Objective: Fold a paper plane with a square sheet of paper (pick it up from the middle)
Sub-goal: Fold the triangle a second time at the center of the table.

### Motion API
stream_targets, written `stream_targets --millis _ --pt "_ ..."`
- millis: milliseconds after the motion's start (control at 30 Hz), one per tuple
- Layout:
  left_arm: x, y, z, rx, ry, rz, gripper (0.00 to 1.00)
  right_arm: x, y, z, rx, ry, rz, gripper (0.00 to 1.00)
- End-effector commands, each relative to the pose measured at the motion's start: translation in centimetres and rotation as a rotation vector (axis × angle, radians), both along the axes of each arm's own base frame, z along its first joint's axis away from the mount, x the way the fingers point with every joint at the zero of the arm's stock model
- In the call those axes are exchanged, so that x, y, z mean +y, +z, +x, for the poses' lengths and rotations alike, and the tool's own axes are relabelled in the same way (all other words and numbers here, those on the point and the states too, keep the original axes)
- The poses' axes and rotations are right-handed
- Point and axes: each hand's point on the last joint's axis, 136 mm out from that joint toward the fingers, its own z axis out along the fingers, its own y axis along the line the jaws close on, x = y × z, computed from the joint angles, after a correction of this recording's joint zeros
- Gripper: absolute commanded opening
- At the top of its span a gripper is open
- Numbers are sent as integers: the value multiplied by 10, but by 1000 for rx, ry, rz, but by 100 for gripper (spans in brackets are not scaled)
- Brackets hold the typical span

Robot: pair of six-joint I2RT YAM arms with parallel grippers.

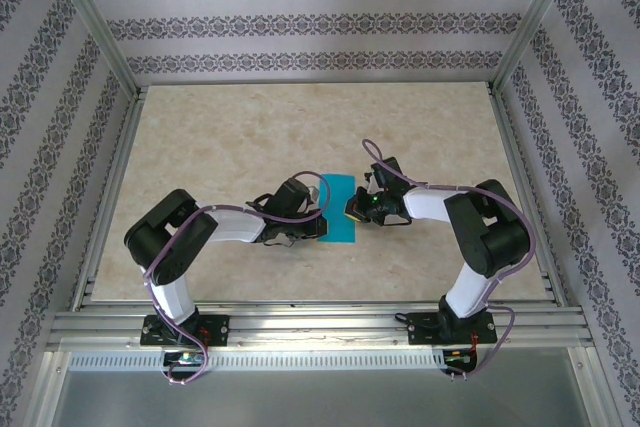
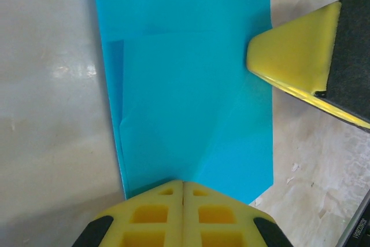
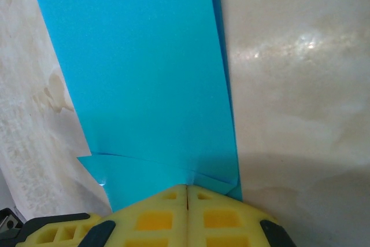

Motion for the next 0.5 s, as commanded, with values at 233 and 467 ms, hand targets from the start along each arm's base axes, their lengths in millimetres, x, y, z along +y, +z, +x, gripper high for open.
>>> stream_targets --millis 233,467 --pt "-29 22 6 67 -3 -35 0 -18 -26 -12 65 -21 -90 0" --pt "-29 -7 2 114 -8 0 0 -20 -30 -15 73 -20 -100 0"
